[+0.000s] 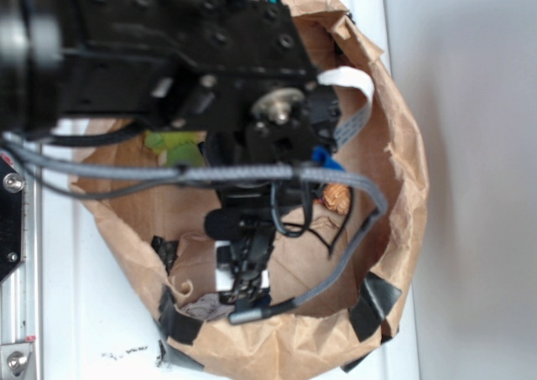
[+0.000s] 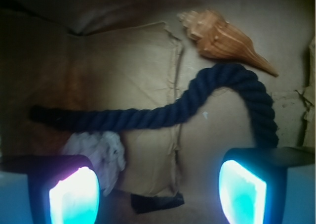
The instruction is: Grab the white paper.
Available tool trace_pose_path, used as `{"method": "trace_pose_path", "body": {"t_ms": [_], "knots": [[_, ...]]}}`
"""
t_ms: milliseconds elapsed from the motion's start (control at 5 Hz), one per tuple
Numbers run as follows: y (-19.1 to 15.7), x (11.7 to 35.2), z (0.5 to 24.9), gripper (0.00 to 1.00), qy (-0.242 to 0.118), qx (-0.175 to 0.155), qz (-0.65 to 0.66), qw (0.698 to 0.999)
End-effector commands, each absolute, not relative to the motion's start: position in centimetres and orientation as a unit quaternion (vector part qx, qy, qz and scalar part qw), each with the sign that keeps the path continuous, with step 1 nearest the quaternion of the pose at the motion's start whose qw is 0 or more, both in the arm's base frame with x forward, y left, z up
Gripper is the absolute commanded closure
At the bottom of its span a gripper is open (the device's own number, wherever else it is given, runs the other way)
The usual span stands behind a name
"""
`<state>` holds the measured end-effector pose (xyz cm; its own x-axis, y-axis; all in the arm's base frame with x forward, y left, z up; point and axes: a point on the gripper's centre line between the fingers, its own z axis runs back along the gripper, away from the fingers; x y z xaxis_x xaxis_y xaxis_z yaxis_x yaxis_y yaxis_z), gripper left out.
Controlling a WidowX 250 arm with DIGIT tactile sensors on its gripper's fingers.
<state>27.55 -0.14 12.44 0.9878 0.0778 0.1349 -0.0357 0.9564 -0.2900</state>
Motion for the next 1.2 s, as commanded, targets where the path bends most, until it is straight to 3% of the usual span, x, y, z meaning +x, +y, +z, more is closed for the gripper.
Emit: {"method": "trace_pose_path", "body": {"t_ms": [0, 200, 400, 1000], "knots": [[-0.2, 27.6, 13.9, 0.0, -0.1, -0.141, 0.021, 0.985], [-0.2, 27.6, 13.9, 0.0, -0.1, -0.141, 0.021, 0.985], [-0.5, 28.2, 12.0, 0.0, -0.107, -0.141, 0.017, 0.984], [-2.5, 28.2, 9.6, 0.0, -0.078, -0.169, -0.022, 0.982]]}}
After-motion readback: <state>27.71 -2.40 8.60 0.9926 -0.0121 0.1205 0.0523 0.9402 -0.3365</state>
